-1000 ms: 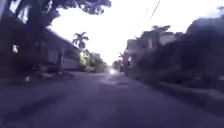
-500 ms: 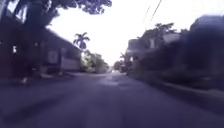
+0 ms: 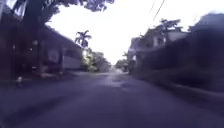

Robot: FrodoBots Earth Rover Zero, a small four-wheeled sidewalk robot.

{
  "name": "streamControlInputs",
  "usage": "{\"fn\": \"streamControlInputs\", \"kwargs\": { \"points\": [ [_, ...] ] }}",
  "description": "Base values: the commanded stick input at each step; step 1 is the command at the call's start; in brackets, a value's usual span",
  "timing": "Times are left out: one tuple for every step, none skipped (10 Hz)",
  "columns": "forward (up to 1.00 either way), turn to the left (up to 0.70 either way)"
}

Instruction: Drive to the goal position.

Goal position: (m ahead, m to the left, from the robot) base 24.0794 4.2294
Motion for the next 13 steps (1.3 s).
{"fn": "streamControlInputs", "kwargs": {
  "points": [
    [0.70,0.00],
    [0.70,0.00],
    [0.70,0.00],
    [0.70,0.00],
    [0.70,0.00],
    [0.70,0.00],
    [0.70,0.00],
    [0.70,0.00],
    [0.70,0.00],
    [0.70,0.00],
    [0.70,0.00],
    [0.70,0.00],
    [0.70,0.00]
  ]
}}
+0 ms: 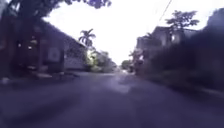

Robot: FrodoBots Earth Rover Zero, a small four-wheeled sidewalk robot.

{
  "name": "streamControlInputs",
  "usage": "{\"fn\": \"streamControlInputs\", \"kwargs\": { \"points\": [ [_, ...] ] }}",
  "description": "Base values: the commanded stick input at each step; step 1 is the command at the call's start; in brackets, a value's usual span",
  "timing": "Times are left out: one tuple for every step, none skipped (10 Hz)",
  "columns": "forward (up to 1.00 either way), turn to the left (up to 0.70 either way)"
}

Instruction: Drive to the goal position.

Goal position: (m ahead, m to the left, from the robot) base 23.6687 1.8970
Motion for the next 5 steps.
{"fn": "streamControlInputs", "kwargs": {
  "points": [
    [0.70,0.00],
    [0.70,0.00],
    [0.70,0.00],
    [0.70,0.00],
    [0.70,0.00]
  ]
}}
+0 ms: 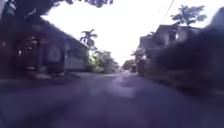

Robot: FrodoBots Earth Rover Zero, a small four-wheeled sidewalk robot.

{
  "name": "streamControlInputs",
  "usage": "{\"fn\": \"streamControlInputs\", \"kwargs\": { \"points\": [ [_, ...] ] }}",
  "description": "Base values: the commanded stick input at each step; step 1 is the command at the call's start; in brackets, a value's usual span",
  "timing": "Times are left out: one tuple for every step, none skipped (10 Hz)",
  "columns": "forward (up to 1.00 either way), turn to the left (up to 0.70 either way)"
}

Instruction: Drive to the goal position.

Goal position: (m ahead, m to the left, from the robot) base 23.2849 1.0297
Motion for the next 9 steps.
{"fn": "streamControlInputs", "kwargs": {
  "points": [
    [0.70,0.00],
    [0.70,0.00],
    [0.70,0.00],
    [0.70,0.00],
    [0.70,0.00],
    [0.70,0.00],
    [0.70,0.00],
    [0.70,-0.06],
    [0.70,-0.20]
  ]
}}
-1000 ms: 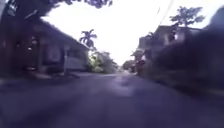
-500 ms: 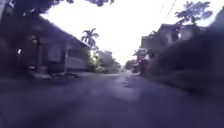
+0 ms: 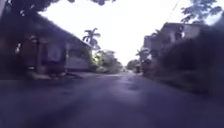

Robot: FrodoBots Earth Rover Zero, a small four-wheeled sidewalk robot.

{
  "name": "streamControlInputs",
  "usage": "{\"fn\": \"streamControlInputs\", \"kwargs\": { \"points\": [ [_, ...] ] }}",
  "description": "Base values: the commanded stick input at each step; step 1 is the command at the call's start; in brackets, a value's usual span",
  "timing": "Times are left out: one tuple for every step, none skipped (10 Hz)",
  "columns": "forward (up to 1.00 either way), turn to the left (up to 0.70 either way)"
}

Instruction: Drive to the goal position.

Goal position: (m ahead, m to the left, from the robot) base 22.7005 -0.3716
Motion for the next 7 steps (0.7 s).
{"fn": "streamControlInputs", "kwargs": {
  "points": [
    [0.70,-0.33],
    [0.70,-0.35],
    [0.70,-0.35],
    [0.70,-0.35],
    [0.70,-0.35],
    [0.70,-0.35],
    [0.70,-0.35]
  ]
}}
